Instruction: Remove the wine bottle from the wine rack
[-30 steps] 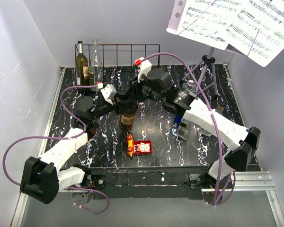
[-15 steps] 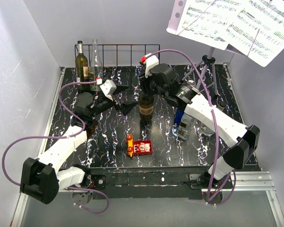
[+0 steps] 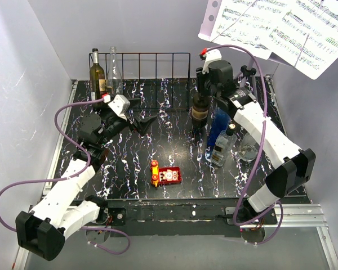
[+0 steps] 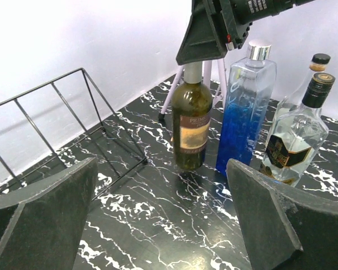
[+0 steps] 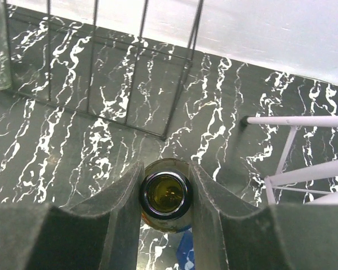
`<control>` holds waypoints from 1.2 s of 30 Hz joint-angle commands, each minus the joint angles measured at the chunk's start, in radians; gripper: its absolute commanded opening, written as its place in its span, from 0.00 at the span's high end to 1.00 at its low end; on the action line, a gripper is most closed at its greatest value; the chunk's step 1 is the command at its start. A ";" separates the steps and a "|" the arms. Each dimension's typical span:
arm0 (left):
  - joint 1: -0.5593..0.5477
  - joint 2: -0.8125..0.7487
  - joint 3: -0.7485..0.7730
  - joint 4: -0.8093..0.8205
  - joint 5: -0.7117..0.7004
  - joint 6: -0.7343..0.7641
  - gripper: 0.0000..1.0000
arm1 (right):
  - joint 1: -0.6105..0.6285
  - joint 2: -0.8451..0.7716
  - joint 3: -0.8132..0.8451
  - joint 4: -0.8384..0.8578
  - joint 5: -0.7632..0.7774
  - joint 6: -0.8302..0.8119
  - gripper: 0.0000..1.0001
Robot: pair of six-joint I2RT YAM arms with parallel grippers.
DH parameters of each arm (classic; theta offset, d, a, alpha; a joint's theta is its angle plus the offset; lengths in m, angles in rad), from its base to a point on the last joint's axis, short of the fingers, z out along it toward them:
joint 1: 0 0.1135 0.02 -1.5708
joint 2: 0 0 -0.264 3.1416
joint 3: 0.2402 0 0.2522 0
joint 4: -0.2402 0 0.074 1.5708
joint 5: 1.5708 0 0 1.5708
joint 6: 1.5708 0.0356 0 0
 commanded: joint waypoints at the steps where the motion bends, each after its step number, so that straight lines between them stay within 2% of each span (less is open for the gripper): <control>1: 0.000 -0.029 0.025 -0.070 -0.060 0.061 0.02 | -0.038 -0.014 0.047 0.144 -0.045 0.039 0.99; 18: 0.000 -0.009 0.043 -0.098 -0.193 0.087 0.02 | -0.092 0.057 0.009 0.135 -0.049 0.064 0.97; 22: 0.000 0.051 0.126 -0.231 -0.384 0.069 0.02 | -0.092 0.055 0.019 0.115 -0.029 0.067 0.61; 24: 0.003 0.091 0.195 -0.372 -0.451 0.058 0.02 | -0.092 0.049 0.031 0.101 -0.022 0.068 0.47; 26: 0.017 0.137 0.256 -0.440 -0.465 0.043 0.02 | -0.094 0.043 0.042 0.091 -0.012 0.062 0.41; 29: 0.049 0.178 0.307 -0.468 -0.503 0.024 0.02 | -0.094 0.026 0.056 0.081 -0.008 0.055 0.37; 33: 0.138 0.241 0.387 -0.500 -0.500 -0.026 0.02 | -0.092 -0.004 0.081 0.058 -0.017 0.042 0.35; 36: 0.230 0.334 0.474 -0.556 -0.447 -0.052 0.02 | -0.092 -0.050 0.090 0.038 -0.052 0.039 0.35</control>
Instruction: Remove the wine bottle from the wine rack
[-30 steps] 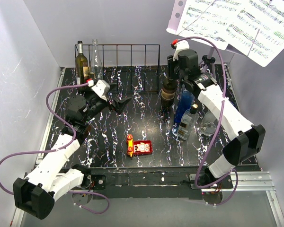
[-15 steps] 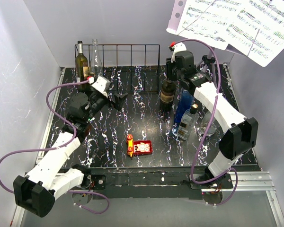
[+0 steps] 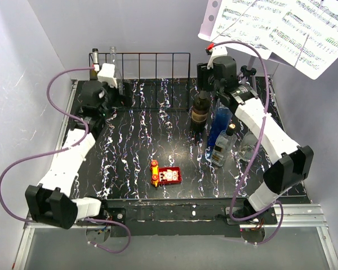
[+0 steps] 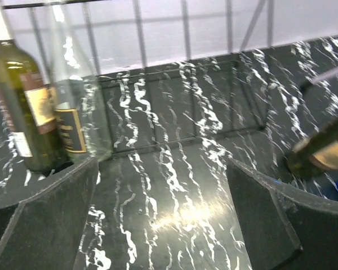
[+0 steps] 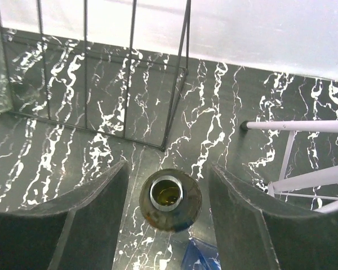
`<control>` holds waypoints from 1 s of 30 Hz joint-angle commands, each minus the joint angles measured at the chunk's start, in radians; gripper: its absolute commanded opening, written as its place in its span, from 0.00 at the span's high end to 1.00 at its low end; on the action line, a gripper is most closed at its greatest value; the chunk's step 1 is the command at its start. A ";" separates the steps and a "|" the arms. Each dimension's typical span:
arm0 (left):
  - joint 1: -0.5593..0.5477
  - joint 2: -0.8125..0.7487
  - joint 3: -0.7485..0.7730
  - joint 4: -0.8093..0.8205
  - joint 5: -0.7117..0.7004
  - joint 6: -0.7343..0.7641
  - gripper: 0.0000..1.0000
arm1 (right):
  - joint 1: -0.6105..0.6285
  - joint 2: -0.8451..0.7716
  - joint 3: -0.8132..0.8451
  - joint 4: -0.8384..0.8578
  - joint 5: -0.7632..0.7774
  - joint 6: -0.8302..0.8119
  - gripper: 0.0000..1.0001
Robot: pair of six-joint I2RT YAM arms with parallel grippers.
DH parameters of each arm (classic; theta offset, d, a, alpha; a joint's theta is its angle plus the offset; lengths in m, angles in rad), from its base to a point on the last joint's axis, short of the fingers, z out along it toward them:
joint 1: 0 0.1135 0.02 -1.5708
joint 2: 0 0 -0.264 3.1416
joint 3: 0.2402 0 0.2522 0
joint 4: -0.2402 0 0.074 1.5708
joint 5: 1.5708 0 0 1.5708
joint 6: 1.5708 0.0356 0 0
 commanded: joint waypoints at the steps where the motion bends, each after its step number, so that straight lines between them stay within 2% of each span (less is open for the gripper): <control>1: 0.119 0.118 0.159 -0.117 0.008 -0.052 0.03 | -0.004 -0.129 0.058 0.019 -0.036 -0.018 0.35; 8: 0.207 0.383 0.417 -0.141 0.031 -0.010 0.08 | 0.035 -0.342 -0.113 0.129 -0.131 0.019 0.36; 12: 0.245 0.563 0.637 -0.150 0.081 -0.027 0.12 | 0.081 -0.440 -0.210 0.150 -0.191 0.045 0.38; 15: 0.255 0.707 0.803 -0.173 0.147 -0.029 0.14 | 0.115 -0.491 -0.244 0.140 -0.217 0.050 0.38; 20: 0.259 0.929 1.030 -0.194 0.135 -0.035 0.22 | 0.140 -0.546 -0.253 0.095 -0.217 0.050 0.38; 25: 0.259 1.065 1.165 -0.109 0.181 -0.049 0.24 | 0.144 -0.577 -0.276 0.080 -0.196 0.036 0.38; 30: 0.291 1.124 1.179 -0.009 0.172 -0.047 0.31 | 0.146 -0.570 -0.281 0.075 -0.174 0.022 0.38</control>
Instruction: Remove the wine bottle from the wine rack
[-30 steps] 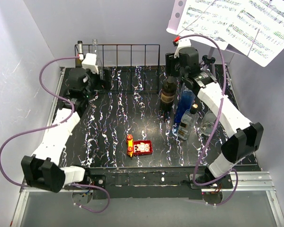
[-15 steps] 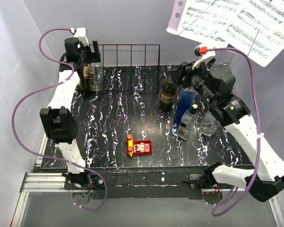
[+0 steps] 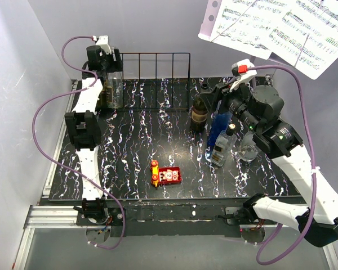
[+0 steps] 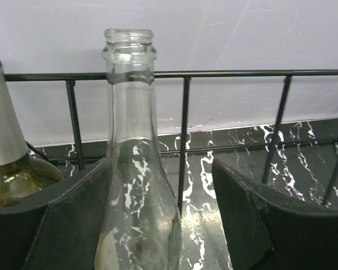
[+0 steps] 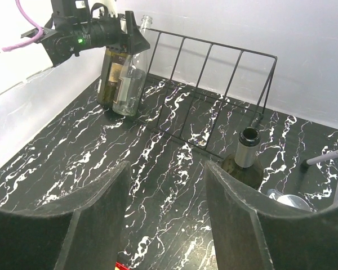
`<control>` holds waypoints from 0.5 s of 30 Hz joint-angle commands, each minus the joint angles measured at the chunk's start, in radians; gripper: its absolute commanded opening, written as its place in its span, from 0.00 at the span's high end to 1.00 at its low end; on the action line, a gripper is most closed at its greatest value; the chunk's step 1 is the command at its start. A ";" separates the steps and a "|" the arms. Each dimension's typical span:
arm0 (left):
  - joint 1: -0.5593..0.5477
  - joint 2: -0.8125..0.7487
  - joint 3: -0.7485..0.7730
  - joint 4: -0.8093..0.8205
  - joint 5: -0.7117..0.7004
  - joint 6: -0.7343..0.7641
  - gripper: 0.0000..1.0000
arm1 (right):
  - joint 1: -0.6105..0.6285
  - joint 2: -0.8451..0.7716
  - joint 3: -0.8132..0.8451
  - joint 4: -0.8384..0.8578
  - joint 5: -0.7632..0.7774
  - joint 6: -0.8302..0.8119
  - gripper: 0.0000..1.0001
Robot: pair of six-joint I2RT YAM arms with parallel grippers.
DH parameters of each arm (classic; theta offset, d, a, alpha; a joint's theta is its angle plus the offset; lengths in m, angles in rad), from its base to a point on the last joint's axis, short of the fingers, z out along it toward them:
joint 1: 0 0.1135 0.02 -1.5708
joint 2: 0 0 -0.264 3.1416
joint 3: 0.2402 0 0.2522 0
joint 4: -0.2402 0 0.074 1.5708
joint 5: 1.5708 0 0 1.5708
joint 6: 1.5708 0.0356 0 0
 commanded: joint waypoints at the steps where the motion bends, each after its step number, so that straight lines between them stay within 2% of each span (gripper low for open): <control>1: 0.024 0.000 0.055 0.113 0.005 0.003 0.32 | 0.005 -0.003 0.002 0.011 0.011 -0.015 0.38; 5: 0.026 0.024 0.054 0.150 -0.016 0.026 0.33 | 0.009 0.011 0.016 0.006 -0.009 -0.009 0.38; 10: 0.027 0.086 0.121 0.138 0.026 0.029 0.38 | 0.009 0.029 0.057 0.012 0.003 -0.015 0.38; 15: 0.027 0.095 0.078 0.216 0.079 0.017 0.41 | 0.012 0.041 0.089 0.019 -0.004 -0.014 0.38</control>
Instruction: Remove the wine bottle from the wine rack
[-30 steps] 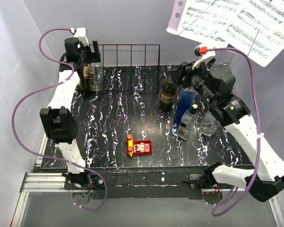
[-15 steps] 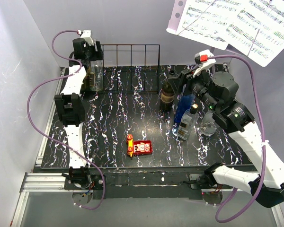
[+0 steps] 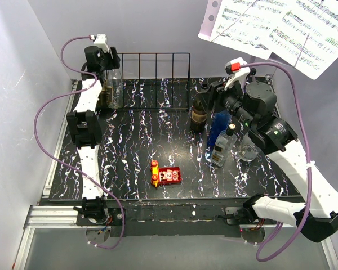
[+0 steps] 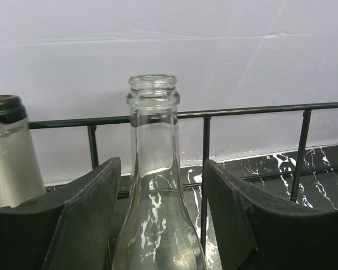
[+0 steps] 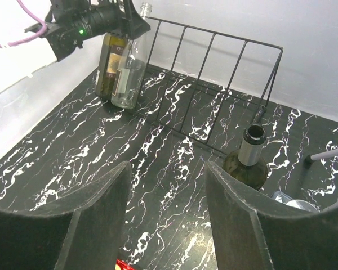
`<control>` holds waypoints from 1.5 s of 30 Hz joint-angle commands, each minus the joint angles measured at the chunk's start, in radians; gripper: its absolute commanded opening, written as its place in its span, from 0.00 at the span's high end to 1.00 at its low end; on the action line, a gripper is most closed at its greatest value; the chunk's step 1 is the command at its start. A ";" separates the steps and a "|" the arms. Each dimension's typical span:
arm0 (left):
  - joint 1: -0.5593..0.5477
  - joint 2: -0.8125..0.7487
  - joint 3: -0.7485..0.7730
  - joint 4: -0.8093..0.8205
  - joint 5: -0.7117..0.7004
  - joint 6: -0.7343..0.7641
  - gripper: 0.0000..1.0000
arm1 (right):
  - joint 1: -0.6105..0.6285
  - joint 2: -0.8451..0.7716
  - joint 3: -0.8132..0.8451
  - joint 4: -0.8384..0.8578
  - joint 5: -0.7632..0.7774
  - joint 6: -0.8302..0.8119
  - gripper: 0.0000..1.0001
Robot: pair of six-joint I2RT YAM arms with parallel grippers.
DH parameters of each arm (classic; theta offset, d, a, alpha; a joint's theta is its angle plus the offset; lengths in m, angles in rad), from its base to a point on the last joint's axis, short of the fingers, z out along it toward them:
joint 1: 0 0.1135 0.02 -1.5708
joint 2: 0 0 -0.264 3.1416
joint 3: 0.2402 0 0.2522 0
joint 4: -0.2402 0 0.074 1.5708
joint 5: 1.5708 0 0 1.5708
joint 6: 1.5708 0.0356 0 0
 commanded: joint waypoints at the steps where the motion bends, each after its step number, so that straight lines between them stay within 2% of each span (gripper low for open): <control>1: 0.003 -0.003 0.002 0.067 0.052 -0.004 0.41 | 0.010 -0.001 0.074 0.035 -0.006 -0.009 0.39; 5: 0.002 0.019 0.008 0.075 0.052 -0.008 0.44 | 0.016 0.006 0.086 0.030 -0.005 -0.009 0.39; 10: 0.002 0.026 -0.003 0.101 0.069 -0.001 0.55 | 0.019 0.009 0.089 0.030 0.001 -0.011 0.39; 14: -0.001 -0.007 -0.034 0.118 0.086 -0.004 0.72 | 0.024 0.013 0.084 0.036 0.000 -0.009 0.39; 18: -0.004 -0.041 -0.060 0.118 0.106 -0.015 1.00 | 0.027 0.015 0.080 0.047 -0.003 -0.006 0.39; 26: -0.017 -0.191 -0.213 0.287 0.167 -0.041 1.00 | 0.031 -0.007 0.051 0.069 0.003 0.000 0.39; 35: -0.017 -0.320 -0.302 0.350 0.195 -0.068 1.00 | 0.033 -0.039 0.026 0.086 0.009 0.005 0.39; 40: -0.017 -0.440 -0.432 0.380 0.247 -0.088 1.00 | 0.034 -0.063 -0.014 0.110 0.018 0.011 0.39; 45: -0.017 -0.598 -0.658 0.491 0.273 -0.134 1.00 | 0.036 -0.079 -0.041 0.121 0.021 0.013 0.39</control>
